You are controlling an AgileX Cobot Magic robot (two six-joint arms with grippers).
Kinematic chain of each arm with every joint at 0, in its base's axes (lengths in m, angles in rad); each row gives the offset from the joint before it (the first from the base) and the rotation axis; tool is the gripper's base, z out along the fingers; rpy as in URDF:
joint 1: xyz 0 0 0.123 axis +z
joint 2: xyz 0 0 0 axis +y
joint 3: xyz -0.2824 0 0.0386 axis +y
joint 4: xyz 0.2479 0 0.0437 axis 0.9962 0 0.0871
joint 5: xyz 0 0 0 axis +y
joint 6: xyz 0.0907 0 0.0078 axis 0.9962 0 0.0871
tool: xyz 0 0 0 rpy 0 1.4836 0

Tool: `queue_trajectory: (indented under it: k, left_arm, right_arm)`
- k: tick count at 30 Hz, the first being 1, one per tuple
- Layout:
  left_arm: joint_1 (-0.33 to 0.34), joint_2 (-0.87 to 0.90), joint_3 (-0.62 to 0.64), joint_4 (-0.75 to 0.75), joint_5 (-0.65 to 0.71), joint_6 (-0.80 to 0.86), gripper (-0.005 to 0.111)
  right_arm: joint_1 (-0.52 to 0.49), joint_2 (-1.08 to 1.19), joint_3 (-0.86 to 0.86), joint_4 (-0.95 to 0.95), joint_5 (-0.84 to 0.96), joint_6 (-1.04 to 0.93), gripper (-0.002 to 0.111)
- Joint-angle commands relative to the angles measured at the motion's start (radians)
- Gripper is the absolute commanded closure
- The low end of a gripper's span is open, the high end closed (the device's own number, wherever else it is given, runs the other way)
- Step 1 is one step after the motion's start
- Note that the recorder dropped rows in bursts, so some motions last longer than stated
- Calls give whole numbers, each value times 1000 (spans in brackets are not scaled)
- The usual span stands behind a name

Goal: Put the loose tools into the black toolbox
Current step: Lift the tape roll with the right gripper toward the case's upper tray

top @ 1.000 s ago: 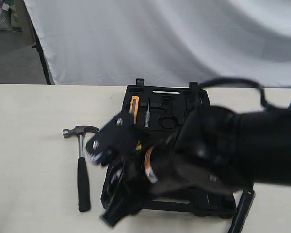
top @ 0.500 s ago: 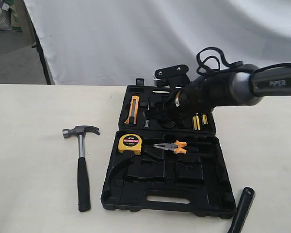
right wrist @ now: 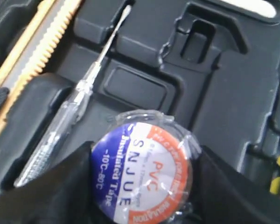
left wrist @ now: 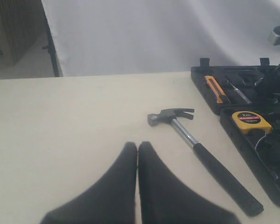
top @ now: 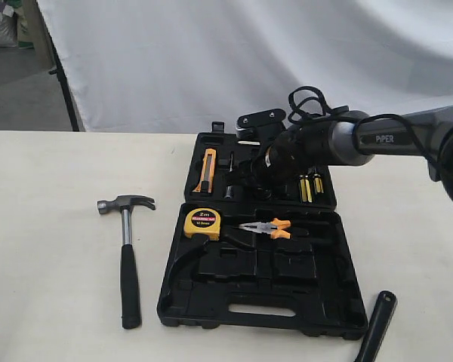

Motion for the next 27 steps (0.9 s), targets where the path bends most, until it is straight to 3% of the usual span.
queue_trajectory:
  k: [1, 27]
  left_arm:
    - [-1, -3, 2, 4, -2, -8, 106]
    - [-1, -3, 2, 4, -2, -8, 106]
  right_arm:
    - [-13, 6, -7, -14, 11, 5, 109]
    - [-11, 6, -7, -6, 127, 192, 109]
